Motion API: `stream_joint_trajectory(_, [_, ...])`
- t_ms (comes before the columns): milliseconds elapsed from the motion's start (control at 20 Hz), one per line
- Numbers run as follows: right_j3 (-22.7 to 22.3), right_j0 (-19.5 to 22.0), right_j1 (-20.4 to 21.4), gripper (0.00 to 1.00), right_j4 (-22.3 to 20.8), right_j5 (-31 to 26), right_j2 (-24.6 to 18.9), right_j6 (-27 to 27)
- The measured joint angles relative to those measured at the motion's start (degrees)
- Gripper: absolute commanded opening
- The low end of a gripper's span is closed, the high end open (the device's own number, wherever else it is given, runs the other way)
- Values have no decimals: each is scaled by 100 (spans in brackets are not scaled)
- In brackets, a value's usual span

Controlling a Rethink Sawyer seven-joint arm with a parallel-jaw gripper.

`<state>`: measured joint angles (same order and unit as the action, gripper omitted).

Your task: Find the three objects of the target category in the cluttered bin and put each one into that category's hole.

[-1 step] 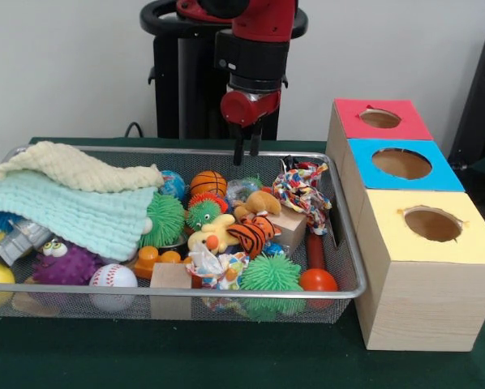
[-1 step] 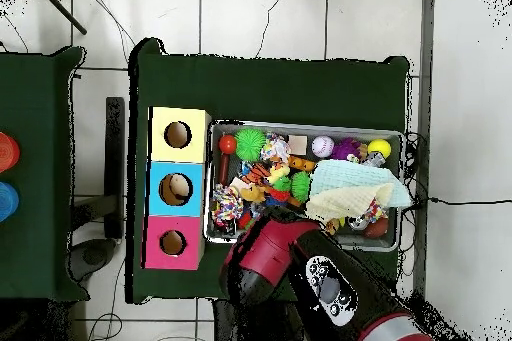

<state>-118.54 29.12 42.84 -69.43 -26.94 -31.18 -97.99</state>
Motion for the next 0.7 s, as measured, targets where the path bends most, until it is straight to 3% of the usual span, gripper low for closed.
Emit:
stream_joint_trajectory(400, [-5,22,-20,100,1,2,-10,0])
stream_joint_trajectory(700, [-27,302,-20,100,-1,1,-186,32])
